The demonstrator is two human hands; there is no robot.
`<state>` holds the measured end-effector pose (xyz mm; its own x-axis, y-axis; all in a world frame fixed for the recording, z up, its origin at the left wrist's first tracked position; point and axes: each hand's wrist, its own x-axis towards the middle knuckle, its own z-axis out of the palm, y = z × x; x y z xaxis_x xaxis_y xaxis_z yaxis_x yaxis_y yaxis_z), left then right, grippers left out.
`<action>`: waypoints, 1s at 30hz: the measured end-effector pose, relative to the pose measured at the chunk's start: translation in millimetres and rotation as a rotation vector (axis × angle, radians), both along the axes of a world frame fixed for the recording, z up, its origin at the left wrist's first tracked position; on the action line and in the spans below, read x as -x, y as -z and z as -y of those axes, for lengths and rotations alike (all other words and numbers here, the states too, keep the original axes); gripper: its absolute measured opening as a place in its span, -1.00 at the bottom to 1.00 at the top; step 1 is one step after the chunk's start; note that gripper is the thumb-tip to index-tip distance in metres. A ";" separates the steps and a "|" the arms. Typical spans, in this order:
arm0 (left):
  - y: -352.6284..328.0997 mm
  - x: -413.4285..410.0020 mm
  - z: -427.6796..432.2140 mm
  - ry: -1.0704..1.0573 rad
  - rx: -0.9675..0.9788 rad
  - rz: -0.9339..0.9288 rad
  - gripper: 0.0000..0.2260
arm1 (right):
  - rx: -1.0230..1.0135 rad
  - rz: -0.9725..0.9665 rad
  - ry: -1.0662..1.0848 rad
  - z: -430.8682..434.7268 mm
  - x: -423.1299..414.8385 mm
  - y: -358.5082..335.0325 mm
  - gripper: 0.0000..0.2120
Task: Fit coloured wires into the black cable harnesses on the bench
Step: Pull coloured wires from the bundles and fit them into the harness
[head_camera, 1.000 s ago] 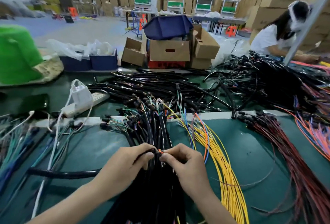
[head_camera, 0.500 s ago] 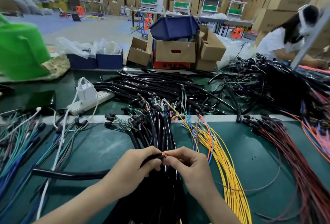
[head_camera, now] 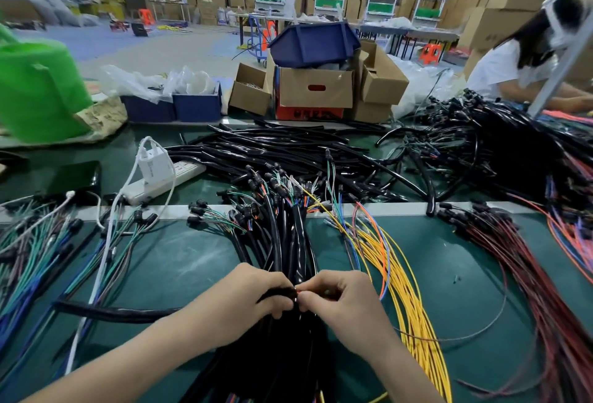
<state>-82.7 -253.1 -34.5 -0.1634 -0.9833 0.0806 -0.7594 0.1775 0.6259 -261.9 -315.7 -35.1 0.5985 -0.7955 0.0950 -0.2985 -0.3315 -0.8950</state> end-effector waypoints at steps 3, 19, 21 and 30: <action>-6.9 -0.1 7.1 0.067 -0.038 0.101 -0.92 | 0.164 -0.034 0.010 -0.3 1.5 0.0 -0.89; -14.8 35.1 7.1 0.126 0.057 0.149 -0.83 | 0.359 0.064 -0.021 -8.4 -4.2 0.6 -0.60; -20.1 32.4 2.9 0.102 0.079 0.074 -0.86 | 0.499 0.013 0.069 -4.2 -2.1 1.2 -0.56; -33.3 25.7 -16.1 0.068 0.012 -0.017 -0.81 | 0.755 0.077 0.194 1.0 2.3 -8.1 -0.82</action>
<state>-108.4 -237.0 -1.2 -0.2281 -0.9689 0.0956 -0.7344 0.2357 0.6365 -264.2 -316.6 -27.0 0.4256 -0.5884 0.6875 -0.3594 -0.8072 -0.4683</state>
